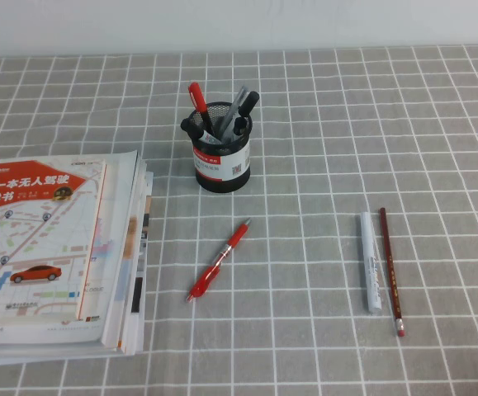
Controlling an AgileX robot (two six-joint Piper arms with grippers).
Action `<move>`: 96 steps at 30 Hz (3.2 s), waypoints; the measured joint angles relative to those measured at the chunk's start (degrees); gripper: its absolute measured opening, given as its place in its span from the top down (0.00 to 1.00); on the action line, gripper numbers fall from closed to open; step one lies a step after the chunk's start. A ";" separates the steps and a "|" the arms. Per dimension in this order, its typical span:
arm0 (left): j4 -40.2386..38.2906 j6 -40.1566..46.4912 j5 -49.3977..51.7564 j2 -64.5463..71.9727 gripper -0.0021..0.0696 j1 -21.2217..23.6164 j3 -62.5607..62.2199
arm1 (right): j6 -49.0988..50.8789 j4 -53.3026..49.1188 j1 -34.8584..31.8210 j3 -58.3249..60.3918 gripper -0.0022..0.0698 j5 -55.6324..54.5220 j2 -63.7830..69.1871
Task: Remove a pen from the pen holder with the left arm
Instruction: 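Take a marker out of the pen holder and lay it on the table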
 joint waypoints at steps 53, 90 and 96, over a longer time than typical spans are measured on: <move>5.62 0.00 -0.10 0.00 0.97 0.00 0.00 | 0.00 0.00 0.00 0.00 0.99 0.00 0.00; -36.08 13.41 2.53 18.82 0.97 0.00 -23.35 | 0.00 0.00 0.00 0.00 0.99 0.00 0.00; -35.88 19.57 3.65 33.98 0.74 0.00 -30.81 | 0.00 0.00 0.00 0.00 0.99 0.00 0.00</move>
